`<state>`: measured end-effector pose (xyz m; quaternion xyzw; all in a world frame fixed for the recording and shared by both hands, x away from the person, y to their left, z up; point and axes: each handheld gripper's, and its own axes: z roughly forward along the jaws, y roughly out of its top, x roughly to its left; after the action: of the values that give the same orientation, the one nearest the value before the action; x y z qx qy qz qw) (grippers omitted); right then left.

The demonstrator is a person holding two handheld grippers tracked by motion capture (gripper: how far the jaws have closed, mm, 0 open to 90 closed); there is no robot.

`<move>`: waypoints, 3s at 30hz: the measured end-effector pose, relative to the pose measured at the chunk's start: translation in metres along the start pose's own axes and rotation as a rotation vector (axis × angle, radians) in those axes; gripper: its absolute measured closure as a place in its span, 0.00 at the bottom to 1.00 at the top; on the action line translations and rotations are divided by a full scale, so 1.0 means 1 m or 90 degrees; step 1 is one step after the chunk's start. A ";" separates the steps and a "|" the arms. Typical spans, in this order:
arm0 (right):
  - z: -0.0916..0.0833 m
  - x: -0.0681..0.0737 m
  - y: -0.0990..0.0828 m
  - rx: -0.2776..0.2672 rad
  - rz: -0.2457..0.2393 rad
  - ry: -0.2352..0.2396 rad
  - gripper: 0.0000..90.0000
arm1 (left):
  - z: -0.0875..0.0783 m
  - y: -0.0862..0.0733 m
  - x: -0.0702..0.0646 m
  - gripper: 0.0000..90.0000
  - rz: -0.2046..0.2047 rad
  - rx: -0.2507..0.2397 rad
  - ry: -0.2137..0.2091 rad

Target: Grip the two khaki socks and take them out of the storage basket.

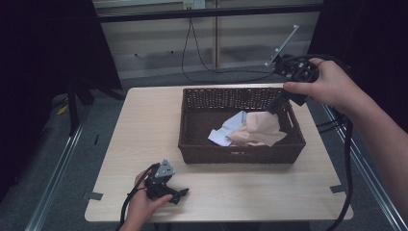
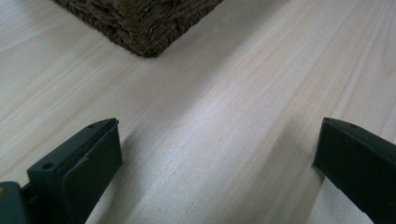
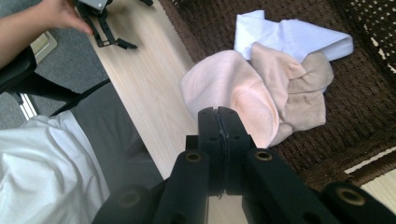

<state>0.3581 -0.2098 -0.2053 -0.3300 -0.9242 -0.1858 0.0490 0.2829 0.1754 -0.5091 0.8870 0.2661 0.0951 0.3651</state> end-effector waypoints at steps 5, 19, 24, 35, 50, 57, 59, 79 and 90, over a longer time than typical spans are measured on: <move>0.005 0.006 -0.004 0.002 -0.014 0.001 1.00 | 0.000 0.000 0.000 0.00 0.000 0.000 0.000; 0.038 0.034 -0.013 0.030 -0.074 0.031 1.00 | 0.000 0.000 0.000 0.00 0.000 0.000 0.000; 0.061 0.041 -0.015 0.051 -0.087 0.037 0.99 | 0.000 0.000 0.000 0.00 0.000 0.000 0.000; 0.104 0.043 -0.019 0.070 -0.097 0.037 0.99 | 0.000 0.000 0.000 0.00 0.000 -0.003 0.001; 0.153 0.045 -0.024 0.101 -0.111 0.036 0.98 | 0.000 0.000 0.000 0.00 -0.002 -0.003 0.000; 0.163 0.045 -0.025 0.099 -0.109 0.037 0.88 | 0.000 0.000 0.000 0.00 -0.003 -0.002 0.000; 0.158 0.045 -0.024 0.089 -0.105 0.043 0.78 | 0.000 0.000 0.000 0.00 -0.003 -0.002 0.000; 0.120 -0.011 -0.002 0.022 -0.018 -0.043 0.24 | 0.000 0.000 0.000 0.00 0.000 -0.002 0.001; 0.142 -0.045 0.000 0.032 0.035 -0.080 0.17 | 0.000 0.000 0.000 0.00 0.000 -0.002 0.001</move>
<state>0.3976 -0.1831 -0.3460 -0.3647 -0.9205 -0.1401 0.0041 0.2829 0.1753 -0.5094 0.8862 0.2663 0.0959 0.3667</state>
